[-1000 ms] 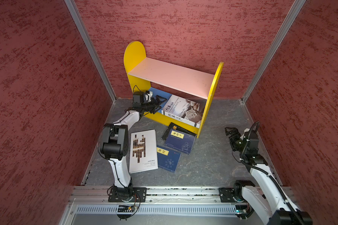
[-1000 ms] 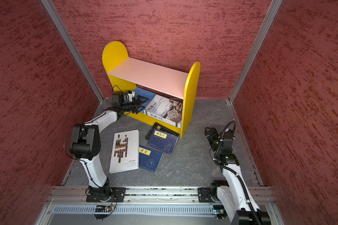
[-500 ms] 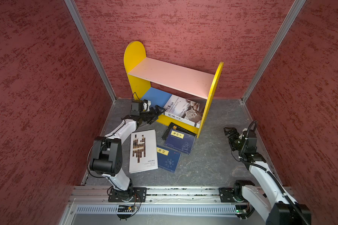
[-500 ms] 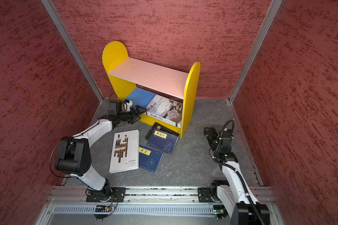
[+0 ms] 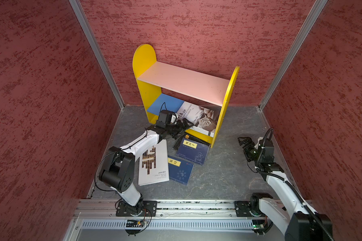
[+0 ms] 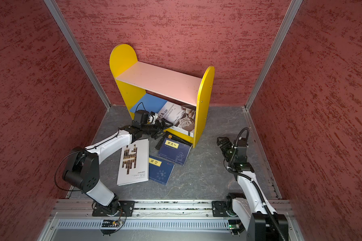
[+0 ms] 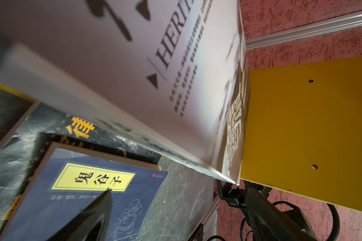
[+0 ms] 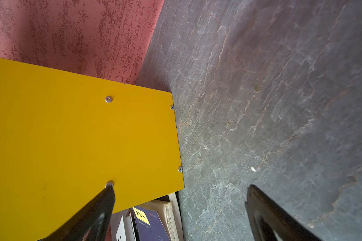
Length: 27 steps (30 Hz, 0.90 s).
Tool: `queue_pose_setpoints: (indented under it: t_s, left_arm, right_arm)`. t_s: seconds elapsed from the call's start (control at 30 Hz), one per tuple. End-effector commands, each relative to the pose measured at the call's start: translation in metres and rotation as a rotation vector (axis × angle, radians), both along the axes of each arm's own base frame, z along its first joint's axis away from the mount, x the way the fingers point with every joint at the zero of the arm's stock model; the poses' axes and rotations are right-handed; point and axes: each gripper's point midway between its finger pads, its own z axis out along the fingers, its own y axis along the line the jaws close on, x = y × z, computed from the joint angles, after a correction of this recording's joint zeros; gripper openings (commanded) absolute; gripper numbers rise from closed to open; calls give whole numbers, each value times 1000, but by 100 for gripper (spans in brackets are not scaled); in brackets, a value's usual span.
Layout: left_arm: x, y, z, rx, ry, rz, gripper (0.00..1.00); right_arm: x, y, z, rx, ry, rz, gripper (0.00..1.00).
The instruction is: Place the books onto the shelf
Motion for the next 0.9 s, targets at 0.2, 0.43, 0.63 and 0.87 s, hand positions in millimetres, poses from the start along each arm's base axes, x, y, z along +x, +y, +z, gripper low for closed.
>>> queue_pose_setpoints:
  t_s: [0.2, 0.43, 0.63, 0.87]
  left_arm:
    - [5, -29, 8, -45, -3, -38, 99]
    - [7, -45, 8, -61, -6, -50, 99]
    - [7, -55, 19, -70, -38, -62, 99]
    - [2, -58, 24, -32, -53, -81, 99]
  right_arm:
    - [-11, 3, 4, -31, -19, 28, 99]
    - [-9, 4, 11, -64, -28, 52, 99]
    - [-8, 4, 17, -98, -33, 74, 99]
    - [-7, 3, 19, -118, -27, 88, 99]
